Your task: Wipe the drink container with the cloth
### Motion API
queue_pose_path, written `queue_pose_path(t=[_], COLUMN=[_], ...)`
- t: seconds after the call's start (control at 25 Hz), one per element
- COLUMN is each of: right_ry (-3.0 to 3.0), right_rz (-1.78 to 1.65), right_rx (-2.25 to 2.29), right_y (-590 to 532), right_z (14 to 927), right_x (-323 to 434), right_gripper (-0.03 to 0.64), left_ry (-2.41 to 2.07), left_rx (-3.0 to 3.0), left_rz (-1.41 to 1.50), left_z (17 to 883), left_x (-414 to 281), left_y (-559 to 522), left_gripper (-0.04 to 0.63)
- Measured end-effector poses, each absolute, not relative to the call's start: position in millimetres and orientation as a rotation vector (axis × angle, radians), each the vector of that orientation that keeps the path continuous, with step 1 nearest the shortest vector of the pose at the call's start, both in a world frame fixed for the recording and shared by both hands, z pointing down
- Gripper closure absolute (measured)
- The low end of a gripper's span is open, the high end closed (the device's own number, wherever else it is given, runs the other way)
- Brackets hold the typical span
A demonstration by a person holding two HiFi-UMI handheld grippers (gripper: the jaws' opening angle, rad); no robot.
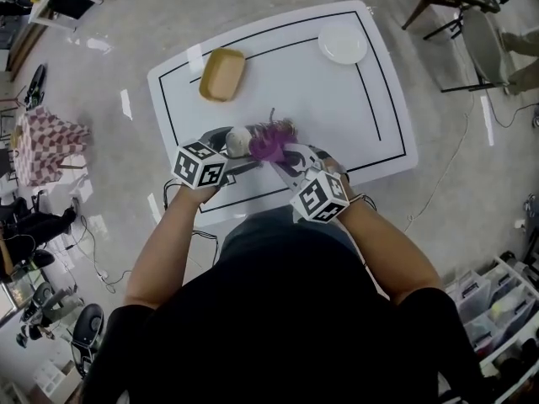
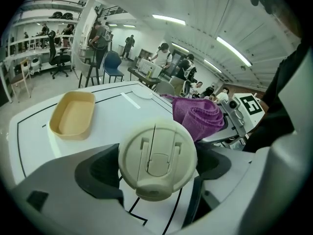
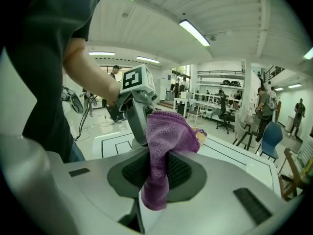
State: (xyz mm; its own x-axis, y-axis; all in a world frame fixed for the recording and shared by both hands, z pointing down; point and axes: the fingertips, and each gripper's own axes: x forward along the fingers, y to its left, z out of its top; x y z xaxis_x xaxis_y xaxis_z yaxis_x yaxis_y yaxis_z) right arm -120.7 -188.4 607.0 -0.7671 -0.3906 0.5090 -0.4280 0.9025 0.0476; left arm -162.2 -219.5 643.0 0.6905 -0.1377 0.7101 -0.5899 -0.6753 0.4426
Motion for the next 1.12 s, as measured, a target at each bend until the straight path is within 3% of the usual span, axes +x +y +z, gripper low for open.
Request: queue_pose_path(t=[0.28, 0.8, 1.12], right_ry=[-2.513, -2.295, -2.426], right_rz=[-0.032, 0.09, 0.094], right_rx=[0.508, 0.561, 0.606], right_y=[-191, -206, -225], right_z=[629, 716, 646], right_x=[-128, -81, -82], right_gripper=[0.529, 0.529, 0.529], left_ry=[-0.541, -0.546, -0.547], left_rx=[2.221, 2.223, 2.223], left_rz=[0.857, 0.888, 0.897], left_z=[640, 643, 639], left_x=[-163, -163, -162], left_y=[-221, -220, -221], left_gripper=[0.114, 0.115, 0.115])
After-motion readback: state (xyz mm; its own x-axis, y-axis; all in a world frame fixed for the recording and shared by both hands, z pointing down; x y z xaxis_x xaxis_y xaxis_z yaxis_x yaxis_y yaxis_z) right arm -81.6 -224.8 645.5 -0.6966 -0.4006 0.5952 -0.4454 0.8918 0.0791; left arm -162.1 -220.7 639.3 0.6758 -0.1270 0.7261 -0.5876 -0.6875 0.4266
